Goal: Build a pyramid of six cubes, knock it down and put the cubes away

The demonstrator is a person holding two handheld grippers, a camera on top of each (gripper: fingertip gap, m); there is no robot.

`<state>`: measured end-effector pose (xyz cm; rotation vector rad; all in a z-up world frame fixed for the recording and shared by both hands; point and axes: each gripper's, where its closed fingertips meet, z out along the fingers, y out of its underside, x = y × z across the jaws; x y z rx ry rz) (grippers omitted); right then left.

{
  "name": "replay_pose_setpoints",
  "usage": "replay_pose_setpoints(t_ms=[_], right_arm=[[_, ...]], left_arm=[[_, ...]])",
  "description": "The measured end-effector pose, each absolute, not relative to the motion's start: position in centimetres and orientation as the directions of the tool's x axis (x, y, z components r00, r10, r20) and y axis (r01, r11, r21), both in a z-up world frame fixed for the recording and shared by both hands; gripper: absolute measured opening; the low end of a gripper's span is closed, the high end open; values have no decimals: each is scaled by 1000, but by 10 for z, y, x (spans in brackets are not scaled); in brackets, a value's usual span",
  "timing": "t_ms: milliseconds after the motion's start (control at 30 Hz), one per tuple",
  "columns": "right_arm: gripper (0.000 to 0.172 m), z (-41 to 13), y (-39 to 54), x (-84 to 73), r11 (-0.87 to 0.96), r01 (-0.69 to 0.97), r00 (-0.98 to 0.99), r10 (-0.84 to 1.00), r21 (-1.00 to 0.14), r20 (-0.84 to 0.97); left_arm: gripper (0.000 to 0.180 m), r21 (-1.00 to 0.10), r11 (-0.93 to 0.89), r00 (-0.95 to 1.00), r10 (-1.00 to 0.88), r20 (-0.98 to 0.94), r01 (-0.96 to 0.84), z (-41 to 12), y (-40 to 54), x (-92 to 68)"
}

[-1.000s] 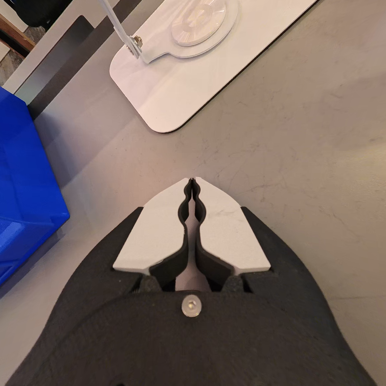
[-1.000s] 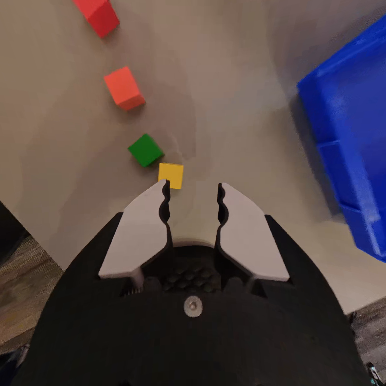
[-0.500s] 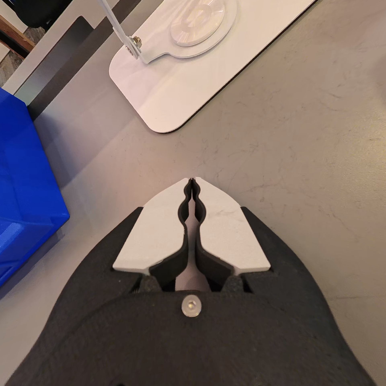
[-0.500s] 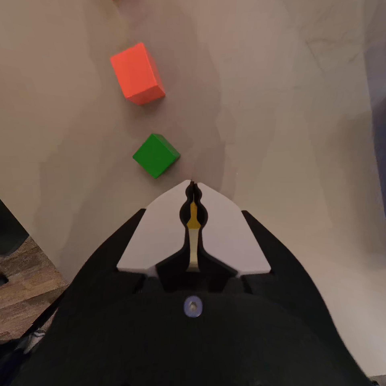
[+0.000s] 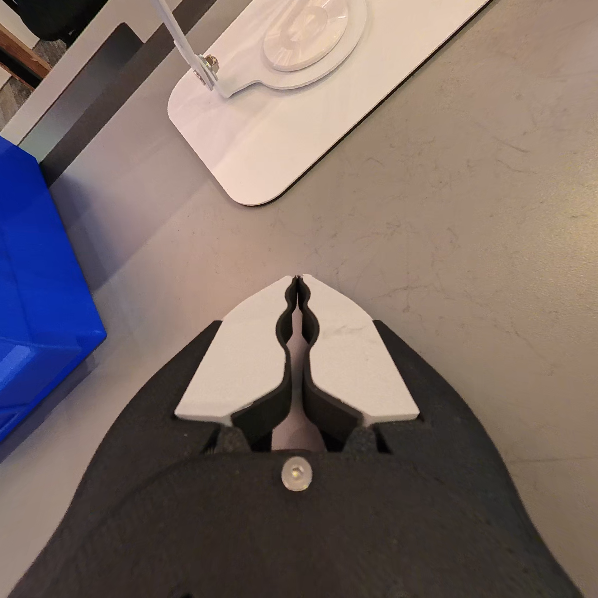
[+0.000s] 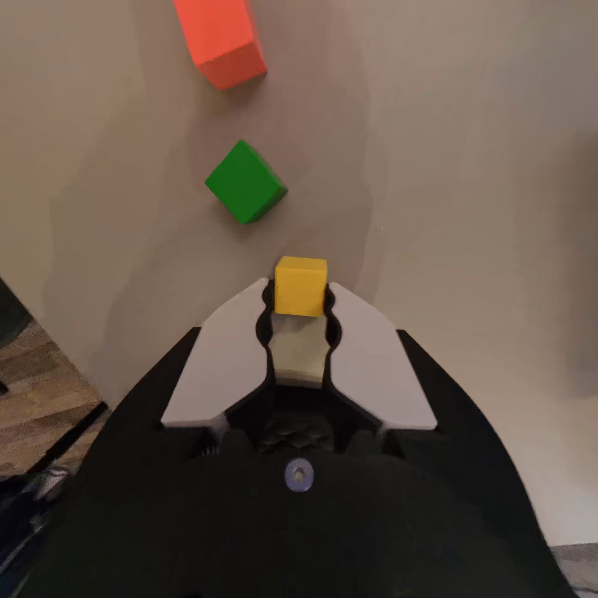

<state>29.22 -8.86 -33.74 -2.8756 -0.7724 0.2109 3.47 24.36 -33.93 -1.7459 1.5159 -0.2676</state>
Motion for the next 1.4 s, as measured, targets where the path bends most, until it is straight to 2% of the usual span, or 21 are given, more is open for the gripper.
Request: replay_pose_setpoints(t_ms=[133, 267, 367, 533, 667, 733, 800, 833, 967, 1100, 1200, 1400], right_arm=[[29, -324, -75, 303, -850, 481, 866, 498, -213, -31], [29, -259, -25, 343, -836, 393, 917, 387, -383, 95], [28, -229, 20, 397, -846, 315, 948, 266, -429, 173], [29, -268, 92, 459, -910, 185, 983, 163, -370, 90], [29, -317, 118, 487, -953, 133, 990, 116, -274, 78], [29, -330, 126, 491, -955, 113, 993, 101, -272, 59], [56, -333, 129, 495, -953, 83, 996, 68, -292, 62], [56, -327, 127, 497, -951, 88, 994, 66, -297, 83], [46, -264, 100, 468, -887, 217, 972, 158, -407, 174], [43, -217, 34, 360, -688, 562, 817, 548, -459, 178], [43, -237, -15, 290, -535, 747, 631, 757, -396, 169], [56, -313, -51, 246, -466, 853, 487, 873, -237, 38]], left_arm=[[0, -671, 31, 262, -907, -331, -741, -339, 243, 35], [0, -671, 32, 262, -906, -332, -741, -339, 243, 35], [0, -672, 29, 262, -907, -329, -740, -339, 243, 35], [0, -672, 33, 259, -908, -329, -740, -339, 243, 35], [0, -671, 37, 256, -908, -332, -740, -339, 243, 35], [0, -671, 38, 255, -908, -332, -740, -339, 243, 35], [0, -671, 37, 253, -910, -329, -740, -339, 243, 35], [0, -672, 35, 253, -911, -326, -740, -339, 243, 35], [0, -673, 35, 251, -913, -323, -739, -339, 242, 35], [0, -673, 31, 251, -915, -317, -739, -339, 242, 35], [0, -672, 30, 249, -915, -316, -740, -339, 242, 35], [0, -671, 41, 249, -910, -330, -740, -339, 242, 35]])
